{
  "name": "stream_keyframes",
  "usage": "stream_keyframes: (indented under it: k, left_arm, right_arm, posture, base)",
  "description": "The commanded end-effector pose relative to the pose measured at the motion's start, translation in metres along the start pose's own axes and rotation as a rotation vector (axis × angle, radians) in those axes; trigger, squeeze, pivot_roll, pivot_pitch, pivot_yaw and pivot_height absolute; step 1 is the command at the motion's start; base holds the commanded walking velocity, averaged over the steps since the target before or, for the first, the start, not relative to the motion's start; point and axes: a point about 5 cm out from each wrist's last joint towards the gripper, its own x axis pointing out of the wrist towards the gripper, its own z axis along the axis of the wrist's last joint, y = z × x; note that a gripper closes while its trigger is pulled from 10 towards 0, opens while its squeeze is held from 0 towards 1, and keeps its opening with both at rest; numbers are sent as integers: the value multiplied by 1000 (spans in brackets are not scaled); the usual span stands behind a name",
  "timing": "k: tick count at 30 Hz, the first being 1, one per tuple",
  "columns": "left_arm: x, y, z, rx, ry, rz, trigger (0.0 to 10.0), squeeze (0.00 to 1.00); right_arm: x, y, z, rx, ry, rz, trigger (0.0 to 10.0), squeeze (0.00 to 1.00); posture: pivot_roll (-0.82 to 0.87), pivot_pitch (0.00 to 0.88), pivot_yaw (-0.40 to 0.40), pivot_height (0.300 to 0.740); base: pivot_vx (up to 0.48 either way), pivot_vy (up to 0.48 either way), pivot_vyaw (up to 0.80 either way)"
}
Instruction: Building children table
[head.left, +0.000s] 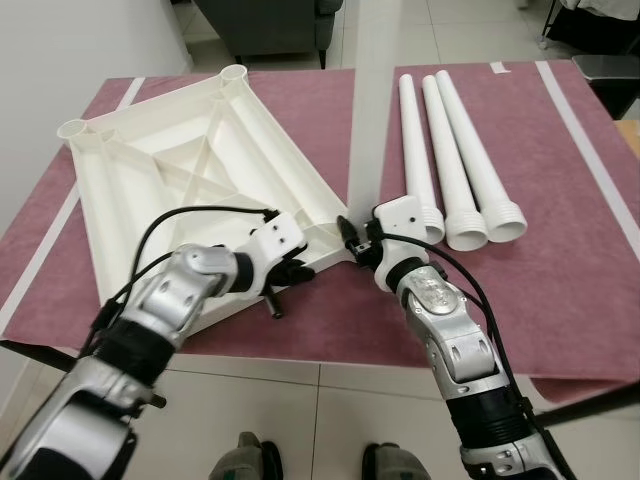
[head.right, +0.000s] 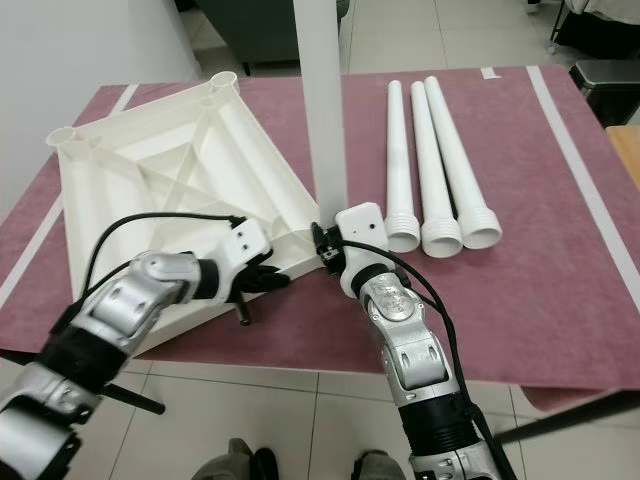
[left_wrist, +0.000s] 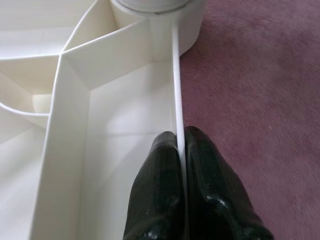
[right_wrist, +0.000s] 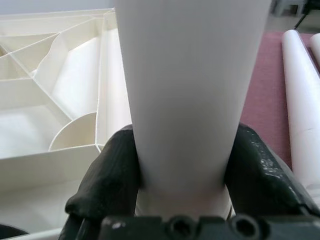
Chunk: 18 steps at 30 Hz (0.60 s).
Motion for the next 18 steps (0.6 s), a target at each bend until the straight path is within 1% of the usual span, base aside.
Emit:
stream_keyframes:
  k: [1,2,4,5,6,7,11,12,13,14,15,16,18]
  left_arm:
    - [4,2,41,77,-149,6,0,0]
    - [13,5,46,52,-138,47,0,0]
    - [13,5,46,52,-138,47,0,0]
    - [17,6,45,39,-118,73,0,0]
    - [17,6,45,39,-118,73,0,0]
    - [15,6,41,40,-108,72,0,0]
    - [13,6,38,43,-99,69,0,0]
    - [10,5,33,51,-86,59,0,0]
    - [7,4,27,58,-69,54,0,0]
    - [7,4,27,58,-69,54,0,0]
    - [6,4,22,63,-51,55,0,0]
    - [6,4,22,63,-51,55,0,0]
    - [4,6,14,65,-22,67,0,0]
  right_arm:
    - [-5,8,-45,17,236,-33,0,0]
    - [-4,10,-49,44,265,-105,0,0]
    - [-4,10,-49,44,265,-105,0,0]
    - [-4,12,-50,57,258,-157,0,0]
    - [-4,12,-50,57,258,-157,0,0]
    - [-4,14,-48,59,238,-145,1373,0]
    - [-3,15,-46,61,217,-126,1373,0]
    - [-3,13,-41,47,180,-109,10000,0]
    - [-2,12,-35,50,137,-67,10000,1000]
    - [-2,12,-35,50,137,-67,10000,1000]
    - [-1,9,-30,45,97,-54,10000,1000]
    - [-1,9,-30,45,97,-54,10000,1000]
    - [1,6,-17,43,12,-7,10000,1000]
  posture:
    - [-14,133,144,740]
    - [-16,132,148,740]
    - [-16,132,148,740]
    - [-15,136,149,740]
    - [-15,136,149,740]
    - [-15,136,149,740]
    - [-13,136,146,740]
    - [-8,138,142,740]
    - [-5,137,139,740]
    - [-5,137,139,740]
    - [-4,138,137,740]
    - [-4,138,137,740]
    - [-5,138,136,740]
  base:
    - [0,0,0]
    - [0,0,0]
    - [0,0,0]
    - [0,0,0]
    - [0,0,0]
    - [0,0,0]
    - [0,0,0]
    - [0,0,0]
    - [0,0,0]
    - [0,0,0]
    - [0,0,0]
    - [0,0,0]
    - [0,0,0]
